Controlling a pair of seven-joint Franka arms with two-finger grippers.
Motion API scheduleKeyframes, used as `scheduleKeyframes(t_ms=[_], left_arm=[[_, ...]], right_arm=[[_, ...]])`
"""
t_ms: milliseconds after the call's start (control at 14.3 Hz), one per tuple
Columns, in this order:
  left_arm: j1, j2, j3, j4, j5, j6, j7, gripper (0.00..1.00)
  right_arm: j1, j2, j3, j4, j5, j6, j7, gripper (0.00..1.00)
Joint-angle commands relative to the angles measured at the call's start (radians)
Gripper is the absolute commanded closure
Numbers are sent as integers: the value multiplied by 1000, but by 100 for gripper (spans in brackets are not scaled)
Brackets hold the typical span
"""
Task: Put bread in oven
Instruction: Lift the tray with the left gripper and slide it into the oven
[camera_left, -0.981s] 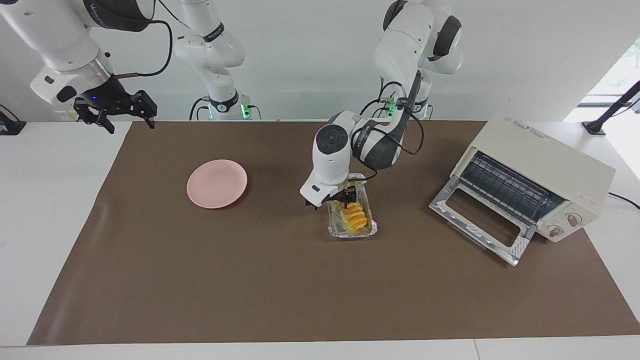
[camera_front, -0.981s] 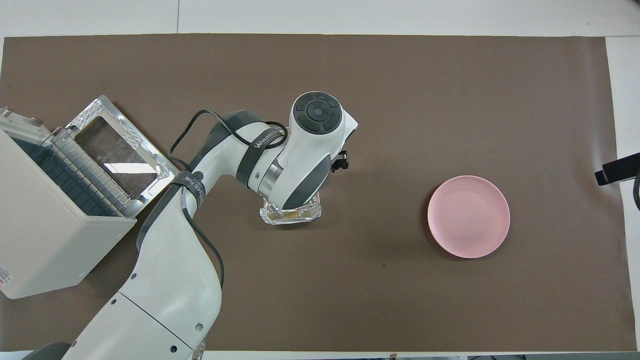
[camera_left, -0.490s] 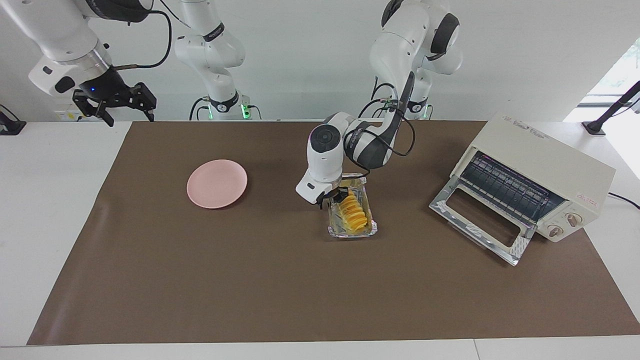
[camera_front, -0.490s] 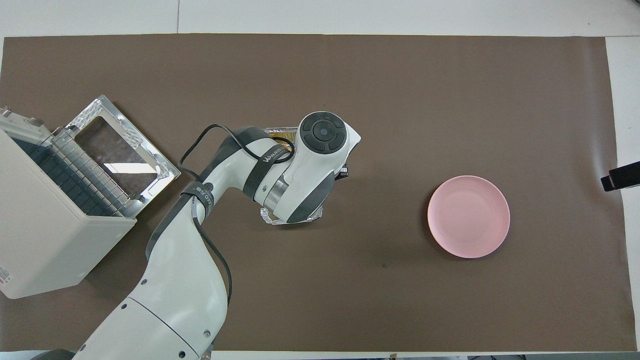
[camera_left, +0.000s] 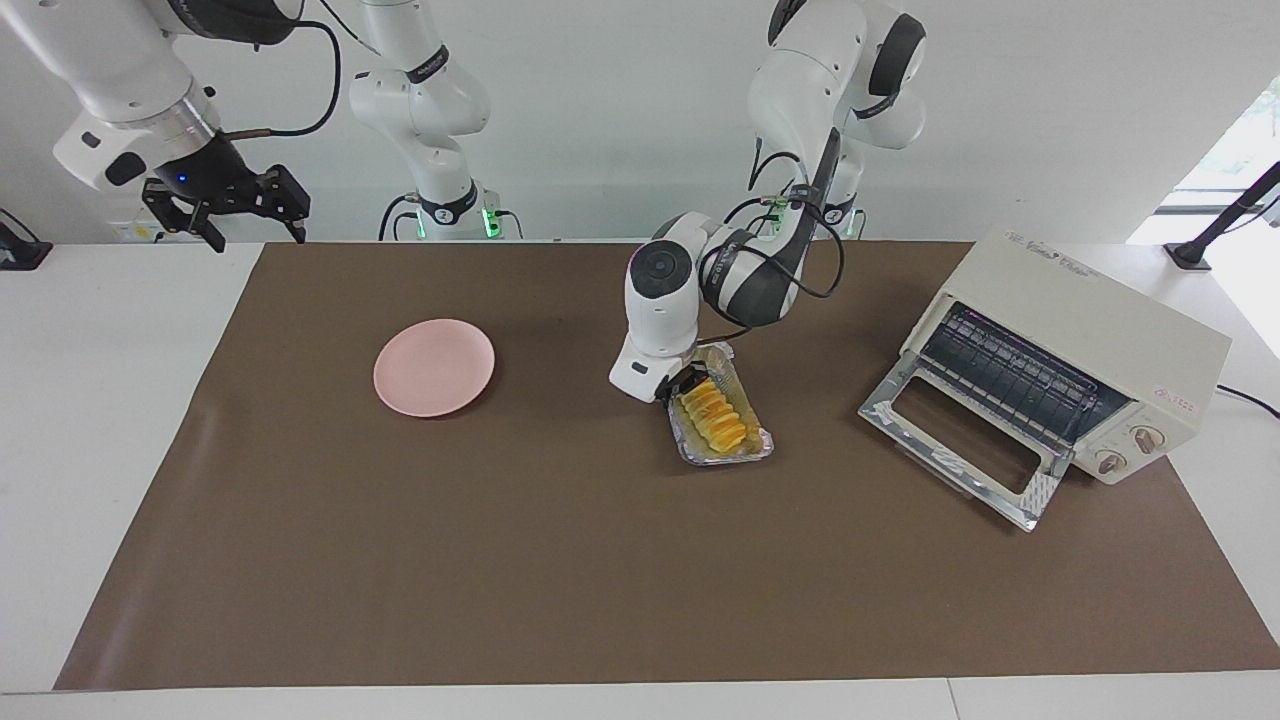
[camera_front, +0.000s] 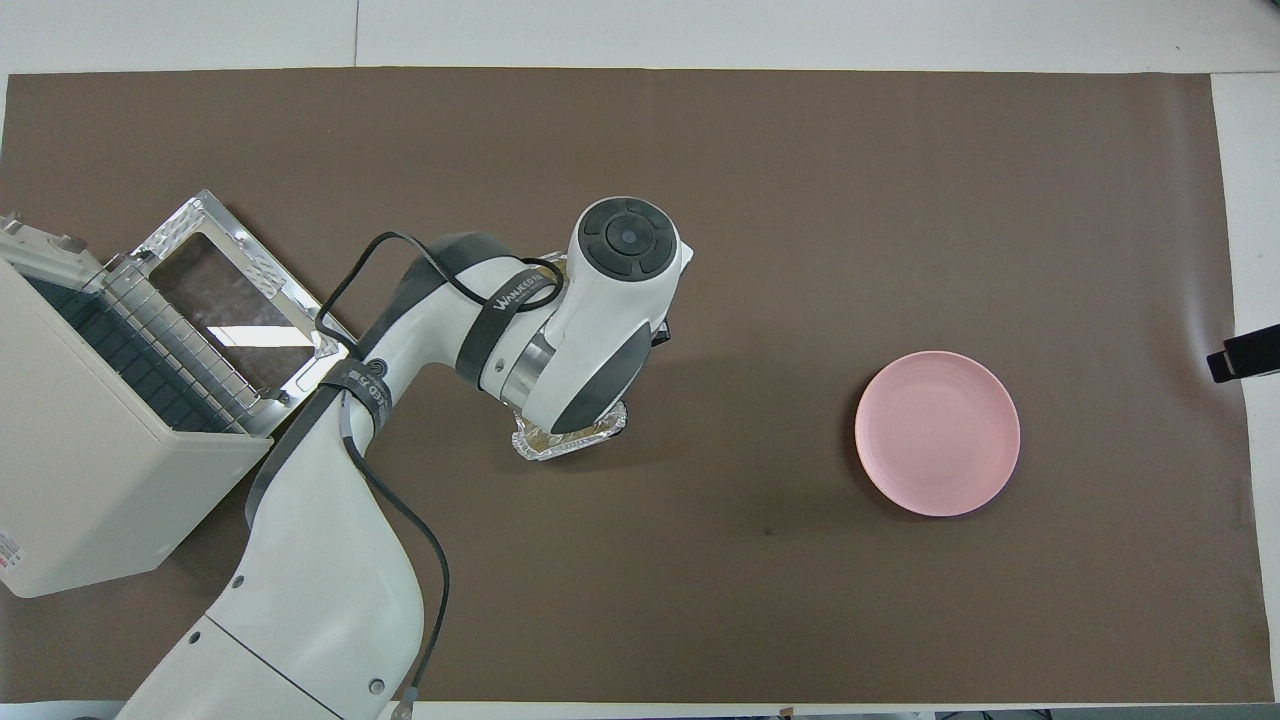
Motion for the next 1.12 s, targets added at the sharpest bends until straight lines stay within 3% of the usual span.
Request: scheduleKeyframes(t_ms=[0,140,420,771,1051], left_arm=[[44,-1,57,141,1,-144,-13,100],[121,-24,68,146,9,-173,-16,100],[197,-28,203,143,7,-178,-5,100],[332,-37,227,125,62,-213,32,100],[365,-91,246,13,84,-262,150,100]], right_arm=[[-11,-14,11,-11,-2,-12,10,0],[-7,-16,12,-11,-2,-12,10,0],[-6,-16,12,-11,-2,-12,12,0],[-6,-16,12,-11,-2,-10,10,0],[-6,-16,12,-11,-2,-12,10,0]])
